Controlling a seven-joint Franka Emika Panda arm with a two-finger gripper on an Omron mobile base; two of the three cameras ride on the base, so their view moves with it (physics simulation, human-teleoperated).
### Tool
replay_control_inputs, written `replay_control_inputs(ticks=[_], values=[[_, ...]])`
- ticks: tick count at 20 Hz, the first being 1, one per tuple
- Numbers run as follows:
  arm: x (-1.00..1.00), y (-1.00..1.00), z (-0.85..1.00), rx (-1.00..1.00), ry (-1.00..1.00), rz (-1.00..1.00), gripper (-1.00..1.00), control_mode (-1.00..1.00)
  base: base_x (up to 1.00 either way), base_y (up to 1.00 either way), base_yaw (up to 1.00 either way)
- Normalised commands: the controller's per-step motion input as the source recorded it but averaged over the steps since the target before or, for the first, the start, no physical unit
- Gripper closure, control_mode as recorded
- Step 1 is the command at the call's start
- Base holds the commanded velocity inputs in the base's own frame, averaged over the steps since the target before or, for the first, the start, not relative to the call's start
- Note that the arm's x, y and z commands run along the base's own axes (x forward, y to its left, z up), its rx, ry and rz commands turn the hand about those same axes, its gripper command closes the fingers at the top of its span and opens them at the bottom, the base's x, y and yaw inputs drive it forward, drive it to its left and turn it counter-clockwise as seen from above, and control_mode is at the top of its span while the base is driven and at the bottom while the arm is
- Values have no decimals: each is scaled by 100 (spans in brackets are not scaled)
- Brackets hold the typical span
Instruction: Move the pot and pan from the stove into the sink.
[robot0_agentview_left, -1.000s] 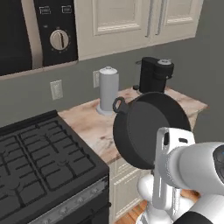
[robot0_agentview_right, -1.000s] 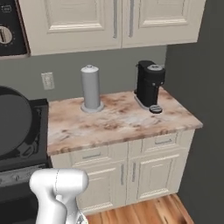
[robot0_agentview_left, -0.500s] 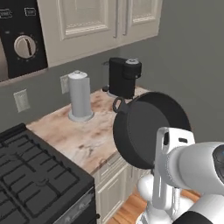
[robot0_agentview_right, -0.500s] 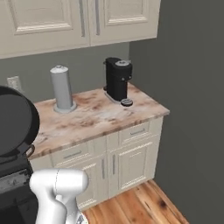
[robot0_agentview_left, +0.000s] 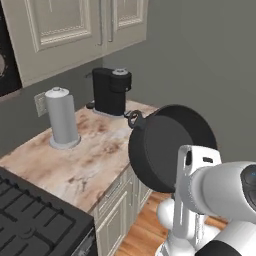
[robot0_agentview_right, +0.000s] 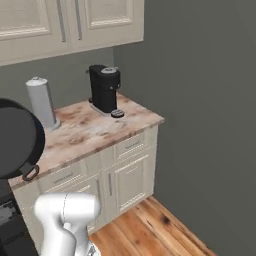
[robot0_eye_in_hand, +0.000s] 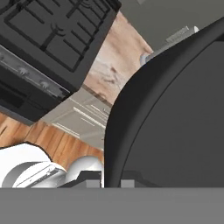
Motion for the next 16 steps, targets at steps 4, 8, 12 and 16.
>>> replay_control_inputs(ticks=[4, 8, 12, 16], values=[[0, 0, 0, 0, 0, 0, 100, 100, -12, -26, -34], [0, 0, 0, 0, 0, 0, 100, 100, -4, -18, -36], [0, 0, 0, 0, 0, 0, 100, 100, -3, -16, -36], [0, 0, 0, 0, 0, 0, 100, 100, -2, -15, -37]])
